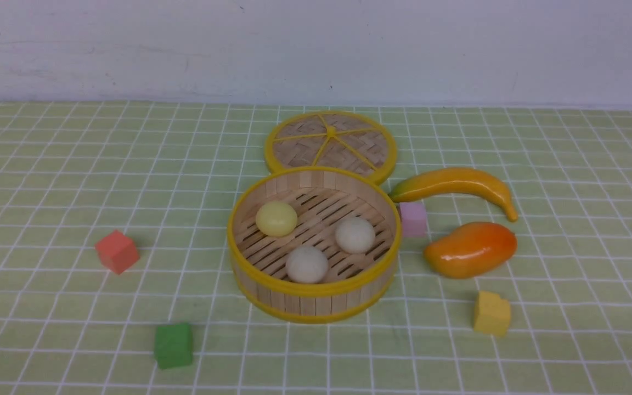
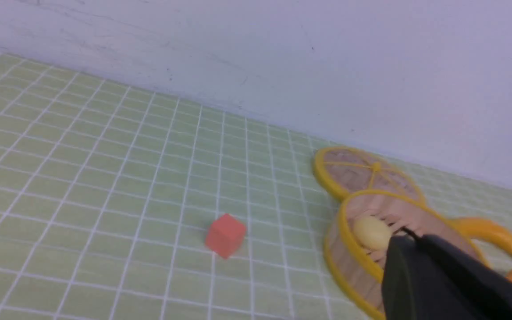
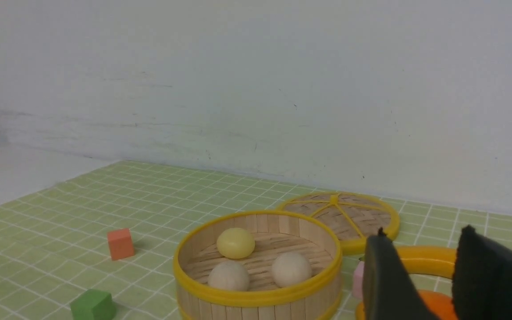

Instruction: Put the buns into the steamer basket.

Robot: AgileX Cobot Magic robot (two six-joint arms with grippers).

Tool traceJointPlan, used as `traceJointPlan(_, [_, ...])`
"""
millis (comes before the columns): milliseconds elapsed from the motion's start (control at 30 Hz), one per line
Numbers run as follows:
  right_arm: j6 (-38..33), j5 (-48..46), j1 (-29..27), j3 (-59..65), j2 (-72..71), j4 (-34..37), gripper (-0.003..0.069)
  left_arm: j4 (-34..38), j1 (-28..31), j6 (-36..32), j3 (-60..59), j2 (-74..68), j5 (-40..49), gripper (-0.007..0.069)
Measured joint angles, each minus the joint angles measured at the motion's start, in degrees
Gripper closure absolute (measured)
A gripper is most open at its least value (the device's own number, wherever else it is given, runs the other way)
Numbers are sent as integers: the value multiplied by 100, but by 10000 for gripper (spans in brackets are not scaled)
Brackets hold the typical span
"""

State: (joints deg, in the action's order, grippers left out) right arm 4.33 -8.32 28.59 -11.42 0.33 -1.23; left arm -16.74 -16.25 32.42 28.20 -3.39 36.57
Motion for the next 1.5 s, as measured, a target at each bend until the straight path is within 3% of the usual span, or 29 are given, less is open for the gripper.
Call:
traceJointPlan(167, [0, 0, 0, 0, 0, 0, 421, 581, 840, -235, -1684, 103, -1151, 638])
traceJointPlan(300, [0, 7, 0, 5, 0, 0, 421, 1143, 1229, -470, -2850, 389, -1356, 638])
traceJointPlan(700, [0, -25, 0, 5, -18, -5, 419, 1400, 764, -519, -2977, 396, -1390, 636])
traceJointPlan(1033, [0, -25, 0, 5, -18, 0, 419, 585, 736, -536, -2977, 396, -1422, 629])
traceJointPlan(1500, [0, -30, -6, 5, -18, 0, 419, 526, 736, -536, -2977, 396, -1422, 620])
